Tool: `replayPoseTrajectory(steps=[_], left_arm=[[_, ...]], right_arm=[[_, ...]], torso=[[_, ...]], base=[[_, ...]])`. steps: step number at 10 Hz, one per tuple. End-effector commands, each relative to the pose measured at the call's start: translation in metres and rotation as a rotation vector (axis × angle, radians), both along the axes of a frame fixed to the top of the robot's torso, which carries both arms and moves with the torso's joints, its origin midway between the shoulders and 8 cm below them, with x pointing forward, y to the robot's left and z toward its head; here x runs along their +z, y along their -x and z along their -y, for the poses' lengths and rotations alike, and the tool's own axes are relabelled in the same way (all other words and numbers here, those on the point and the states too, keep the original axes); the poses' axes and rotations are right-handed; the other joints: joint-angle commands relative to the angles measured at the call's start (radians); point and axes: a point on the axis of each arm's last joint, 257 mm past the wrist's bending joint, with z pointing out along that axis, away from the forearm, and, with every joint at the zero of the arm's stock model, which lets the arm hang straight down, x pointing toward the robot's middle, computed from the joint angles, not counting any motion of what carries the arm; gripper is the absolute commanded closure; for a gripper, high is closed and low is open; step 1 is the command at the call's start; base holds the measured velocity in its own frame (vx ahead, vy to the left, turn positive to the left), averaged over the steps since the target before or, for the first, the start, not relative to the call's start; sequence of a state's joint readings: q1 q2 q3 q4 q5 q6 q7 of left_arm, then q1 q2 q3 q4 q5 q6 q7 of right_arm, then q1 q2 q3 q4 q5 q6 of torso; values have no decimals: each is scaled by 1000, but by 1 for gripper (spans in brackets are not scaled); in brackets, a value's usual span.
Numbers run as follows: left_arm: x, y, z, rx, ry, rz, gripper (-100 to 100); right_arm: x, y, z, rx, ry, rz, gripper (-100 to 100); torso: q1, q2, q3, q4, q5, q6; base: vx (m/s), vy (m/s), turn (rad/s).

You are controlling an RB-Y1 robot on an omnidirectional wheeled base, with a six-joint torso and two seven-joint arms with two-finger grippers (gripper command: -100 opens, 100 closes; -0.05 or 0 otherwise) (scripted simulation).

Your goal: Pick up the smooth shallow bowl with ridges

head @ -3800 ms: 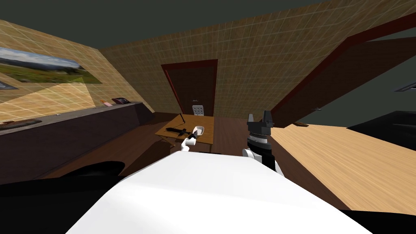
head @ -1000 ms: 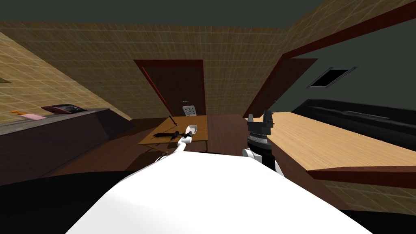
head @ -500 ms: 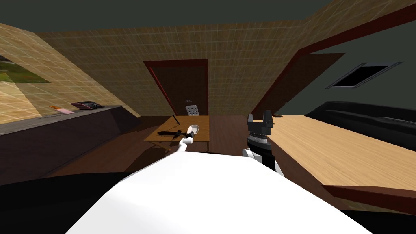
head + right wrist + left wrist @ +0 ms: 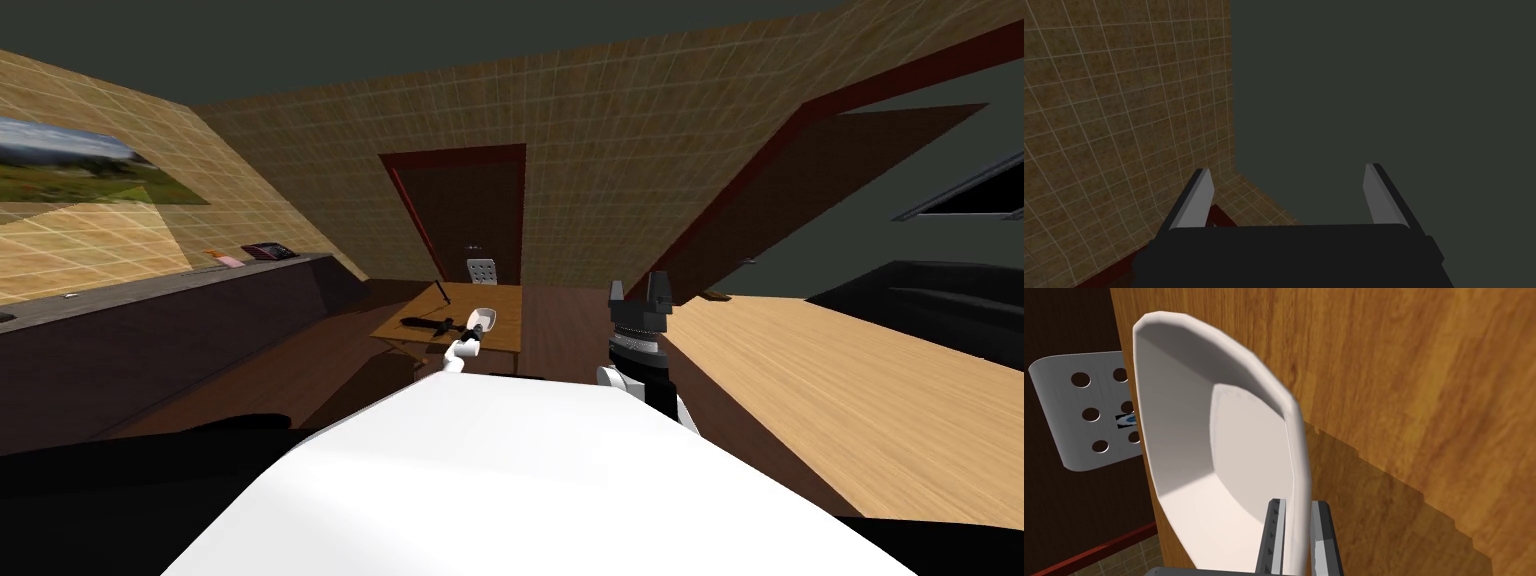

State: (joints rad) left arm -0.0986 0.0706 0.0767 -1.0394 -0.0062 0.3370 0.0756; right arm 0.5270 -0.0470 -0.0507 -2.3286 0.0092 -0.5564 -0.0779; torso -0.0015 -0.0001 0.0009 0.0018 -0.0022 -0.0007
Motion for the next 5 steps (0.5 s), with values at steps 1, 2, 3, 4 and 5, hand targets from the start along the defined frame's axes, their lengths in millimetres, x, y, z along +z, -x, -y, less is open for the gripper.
replayPoseTrajectory(steps=[1, 2, 3, 4, 5], left_arm=[[1, 5, 20, -32, 6, -5, 100], [3, 10, 36, -59, 12, -8, 100], [9, 5, 37, -59, 12, 8, 100], [4, 10, 31, -54, 10, -2, 100], [5, 9, 32, -56, 11, -1, 0]], right_arm=[[0, 0, 0, 0, 0, 0, 0], [0, 0, 0, 0, 0, 0, 0], [0, 0, 0, 0, 0, 0, 0], [0, 0, 0, 0, 0, 0, 0], [0, 0, 0, 0, 0, 0, 0]], torso=[[0, 0, 0, 0, 0, 0], [0, 0, 0, 0, 0, -1], [1, -1, -1, 0, 0, -1], [0, -1, 0, 1, 0, 0], [0, 2, 2, 1, 0, 0]], base=[[46, 6, 179], [77, 1, 298], [60, -10, 118], [0, 0, 0], [0, 0, 0]])
